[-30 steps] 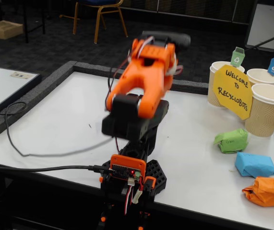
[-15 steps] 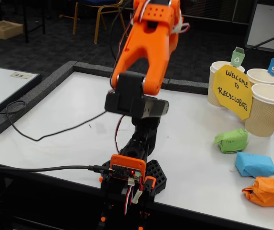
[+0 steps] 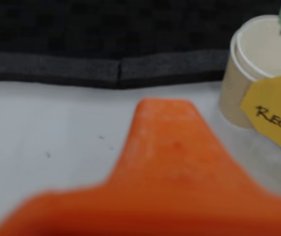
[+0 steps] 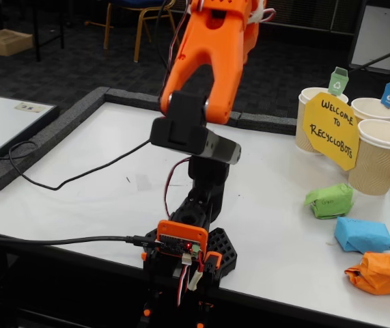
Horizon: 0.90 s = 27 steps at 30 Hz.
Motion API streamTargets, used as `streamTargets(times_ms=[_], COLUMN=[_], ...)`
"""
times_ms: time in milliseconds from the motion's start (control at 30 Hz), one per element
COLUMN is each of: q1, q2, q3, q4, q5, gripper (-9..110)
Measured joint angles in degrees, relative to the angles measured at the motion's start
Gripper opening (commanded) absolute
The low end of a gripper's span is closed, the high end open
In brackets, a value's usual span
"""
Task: Sort rubbish by color.
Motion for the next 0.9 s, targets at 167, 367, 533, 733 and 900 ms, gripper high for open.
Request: streamTargets(times_ms=[167, 367, 533, 733, 900], q1=[3.78, 11.34, 20.65, 29.27, 34.37], q2=[0.00, 0.00, 0.00, -0.62, -1.32], q3=[0.00, 0.00, 0.70, 1.58, 1.58], q4=[0.00, 0.00, 0.18, 3.08, 4.75], q5=[0.00, 0.00, 0.00, 0.00, 0.00], gripper=[12, 12, 12, 10, 11])
